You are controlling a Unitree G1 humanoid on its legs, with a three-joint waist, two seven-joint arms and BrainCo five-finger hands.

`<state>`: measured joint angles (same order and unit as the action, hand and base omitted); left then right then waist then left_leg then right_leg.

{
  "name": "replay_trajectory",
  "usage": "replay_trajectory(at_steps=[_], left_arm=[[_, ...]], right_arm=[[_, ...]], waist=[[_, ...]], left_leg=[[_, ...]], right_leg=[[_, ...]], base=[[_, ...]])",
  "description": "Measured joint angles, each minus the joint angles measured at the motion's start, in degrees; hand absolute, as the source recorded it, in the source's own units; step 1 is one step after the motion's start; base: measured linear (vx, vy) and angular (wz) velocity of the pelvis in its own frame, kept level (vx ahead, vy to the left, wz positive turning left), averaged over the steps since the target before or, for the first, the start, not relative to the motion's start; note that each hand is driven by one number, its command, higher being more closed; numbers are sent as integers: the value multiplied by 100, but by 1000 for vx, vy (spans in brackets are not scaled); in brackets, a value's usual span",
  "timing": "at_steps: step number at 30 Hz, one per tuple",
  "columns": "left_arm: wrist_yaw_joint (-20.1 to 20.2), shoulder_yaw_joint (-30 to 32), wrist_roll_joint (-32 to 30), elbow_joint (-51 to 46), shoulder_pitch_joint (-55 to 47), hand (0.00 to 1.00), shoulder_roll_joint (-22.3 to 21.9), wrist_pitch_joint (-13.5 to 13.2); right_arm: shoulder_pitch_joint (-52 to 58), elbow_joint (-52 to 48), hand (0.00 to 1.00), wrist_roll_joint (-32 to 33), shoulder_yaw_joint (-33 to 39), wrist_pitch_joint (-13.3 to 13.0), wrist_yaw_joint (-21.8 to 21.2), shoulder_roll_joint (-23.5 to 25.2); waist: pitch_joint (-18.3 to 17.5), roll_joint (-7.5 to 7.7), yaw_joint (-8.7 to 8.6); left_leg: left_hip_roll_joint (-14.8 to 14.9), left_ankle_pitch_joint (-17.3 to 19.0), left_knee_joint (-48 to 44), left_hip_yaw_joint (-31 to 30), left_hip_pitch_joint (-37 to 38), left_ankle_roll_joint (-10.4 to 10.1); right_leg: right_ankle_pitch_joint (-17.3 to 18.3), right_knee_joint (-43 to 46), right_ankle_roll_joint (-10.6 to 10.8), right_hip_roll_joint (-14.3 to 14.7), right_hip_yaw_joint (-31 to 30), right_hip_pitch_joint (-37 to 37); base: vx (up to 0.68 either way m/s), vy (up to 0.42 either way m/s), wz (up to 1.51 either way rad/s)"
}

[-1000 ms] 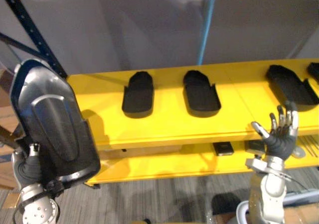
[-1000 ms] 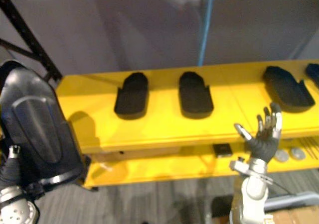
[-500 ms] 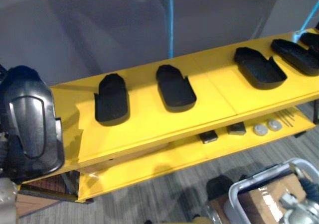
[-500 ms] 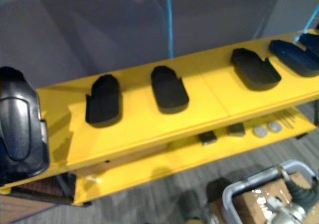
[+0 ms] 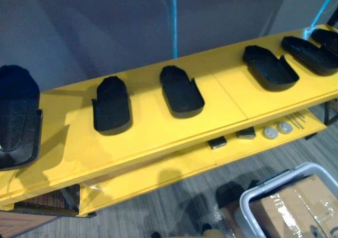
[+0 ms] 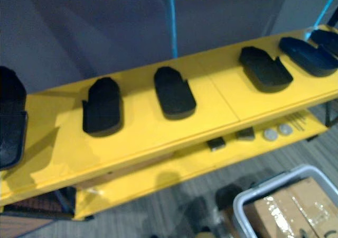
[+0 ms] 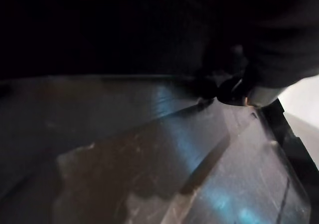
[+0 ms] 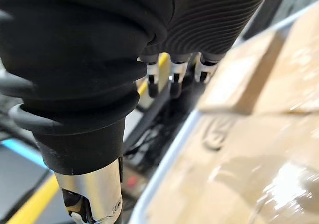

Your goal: Walk over and take plastic housings, then place them on the shelf

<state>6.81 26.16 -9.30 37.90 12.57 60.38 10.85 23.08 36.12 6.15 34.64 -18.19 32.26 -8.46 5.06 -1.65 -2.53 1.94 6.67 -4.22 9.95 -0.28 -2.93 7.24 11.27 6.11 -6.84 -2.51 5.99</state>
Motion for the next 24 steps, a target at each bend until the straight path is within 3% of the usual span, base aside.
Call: replay_trajectory(at_steps=[5, 13, 24], left_arm=[[108, 0, 49, 295, 283, 100, 18, 177], [58, 2, 39, 598, 455, 100, 19, 171], [-646, -37, 38, 575, 785, 100, 19, 169]], right_arm=[[-142, 198, 0, 0, -16, 75, -130, 4], [-198, 270, 0, 203, -100, 73, -268, -5], [-355, 245, 0, 425, -103, 74, -611, -227]], waist=[[179, 77, 19], [485, 231, 103], [902, 325, 204]], left_leg=[[50, 184, -468, -5, -402, 21], [167, 508, -1237, -39, -971, 63], [313, 711, -1868, -139, -1635, 121]], right_leg=[[-145, -114, 14, 14, -46, 137], [-366, -282, -4, 103, -64, 266], [-556, -302, -12, 189, -65, 585]], base=[[-68, 13, -2], [-53, 10, -2], [-60, 16, 1]])
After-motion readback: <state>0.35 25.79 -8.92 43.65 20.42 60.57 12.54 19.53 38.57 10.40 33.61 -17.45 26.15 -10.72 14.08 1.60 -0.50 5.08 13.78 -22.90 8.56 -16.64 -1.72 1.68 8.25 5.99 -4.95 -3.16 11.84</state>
